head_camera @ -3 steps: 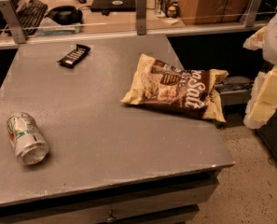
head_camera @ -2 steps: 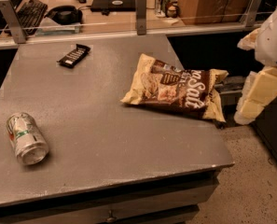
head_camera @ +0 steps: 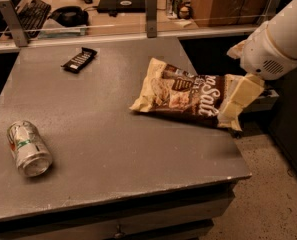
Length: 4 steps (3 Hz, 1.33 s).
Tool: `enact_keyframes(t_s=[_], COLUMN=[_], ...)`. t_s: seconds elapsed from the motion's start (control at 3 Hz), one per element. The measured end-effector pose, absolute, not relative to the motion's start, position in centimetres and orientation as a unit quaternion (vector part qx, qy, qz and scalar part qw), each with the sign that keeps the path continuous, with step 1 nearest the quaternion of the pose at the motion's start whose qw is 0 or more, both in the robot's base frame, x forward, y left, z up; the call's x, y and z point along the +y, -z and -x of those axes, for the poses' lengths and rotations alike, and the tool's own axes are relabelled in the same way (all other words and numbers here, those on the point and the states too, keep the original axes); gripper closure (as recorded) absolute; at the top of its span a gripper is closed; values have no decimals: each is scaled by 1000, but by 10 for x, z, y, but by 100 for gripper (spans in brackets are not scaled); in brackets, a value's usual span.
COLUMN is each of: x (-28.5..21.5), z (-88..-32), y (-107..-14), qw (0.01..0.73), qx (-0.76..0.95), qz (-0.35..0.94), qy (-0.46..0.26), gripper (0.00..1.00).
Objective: Move brown chip bag near rxbar chocolate
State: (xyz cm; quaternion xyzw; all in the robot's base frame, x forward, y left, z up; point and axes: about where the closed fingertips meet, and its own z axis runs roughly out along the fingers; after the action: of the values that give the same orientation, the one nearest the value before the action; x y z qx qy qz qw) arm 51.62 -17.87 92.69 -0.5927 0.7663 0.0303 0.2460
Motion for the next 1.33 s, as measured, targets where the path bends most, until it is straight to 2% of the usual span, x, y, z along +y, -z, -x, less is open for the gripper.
enact_keyframes(t_s=[0.33,0.67,1.33], x=[-151,-128,-120], z=[-536,-559,-567], y=[-907,-883,-882], qw=[269,286,306], qx=[758,754,745], qz=[589,583,584], qy=[-75,-101,-103], gripper=[0,26,72])
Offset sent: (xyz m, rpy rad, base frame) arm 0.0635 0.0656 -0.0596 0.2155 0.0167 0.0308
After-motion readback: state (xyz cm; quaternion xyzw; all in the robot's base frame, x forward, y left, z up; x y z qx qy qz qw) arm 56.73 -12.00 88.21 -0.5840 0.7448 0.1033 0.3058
